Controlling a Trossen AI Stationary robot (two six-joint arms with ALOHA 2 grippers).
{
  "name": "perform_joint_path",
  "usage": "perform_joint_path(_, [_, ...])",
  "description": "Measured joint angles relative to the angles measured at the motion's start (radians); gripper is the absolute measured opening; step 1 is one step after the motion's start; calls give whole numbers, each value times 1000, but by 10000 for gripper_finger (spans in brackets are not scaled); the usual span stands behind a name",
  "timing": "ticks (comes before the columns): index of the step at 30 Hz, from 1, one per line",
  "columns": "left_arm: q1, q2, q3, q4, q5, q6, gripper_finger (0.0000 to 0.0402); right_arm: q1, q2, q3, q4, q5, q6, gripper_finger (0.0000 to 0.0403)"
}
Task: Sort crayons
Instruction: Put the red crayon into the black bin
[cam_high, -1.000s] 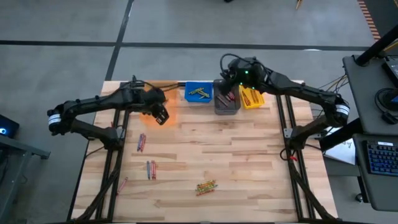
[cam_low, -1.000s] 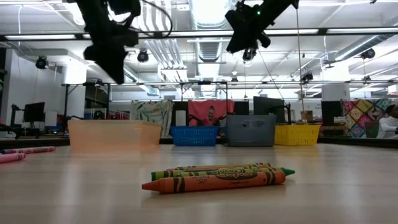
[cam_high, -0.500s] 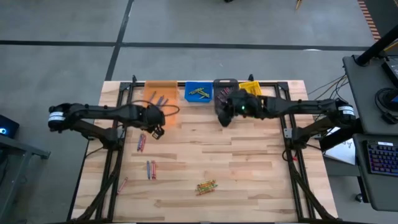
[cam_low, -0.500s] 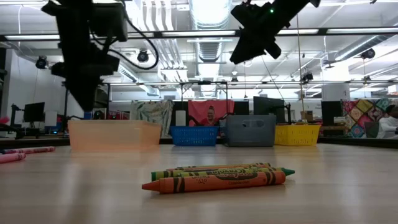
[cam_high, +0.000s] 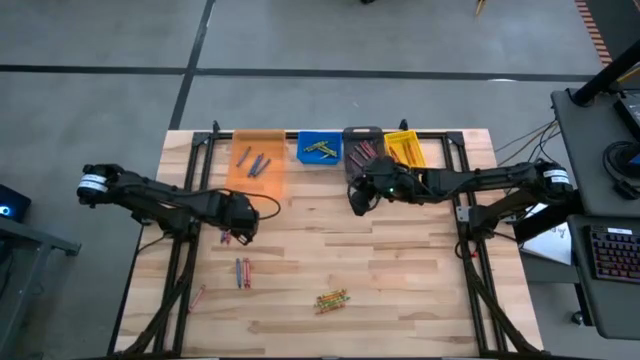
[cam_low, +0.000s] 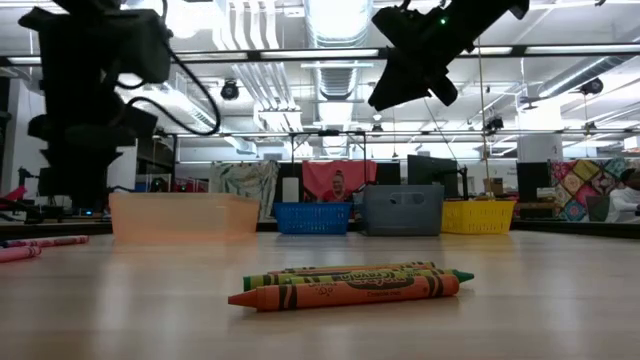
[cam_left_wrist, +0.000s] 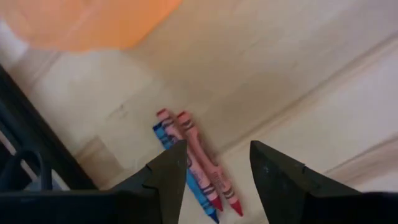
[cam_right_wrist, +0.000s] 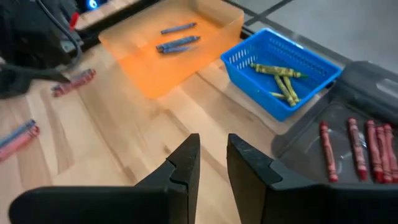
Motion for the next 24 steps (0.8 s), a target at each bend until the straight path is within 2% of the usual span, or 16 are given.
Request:
perform_joint_path(11, [-7,0,-95,142,12,-56,144,0,0,0,34,0,0,70])
perform_joint_path(24, [-7,0,-123,151,12,-67,139,0,0,0,33,0,8,69])
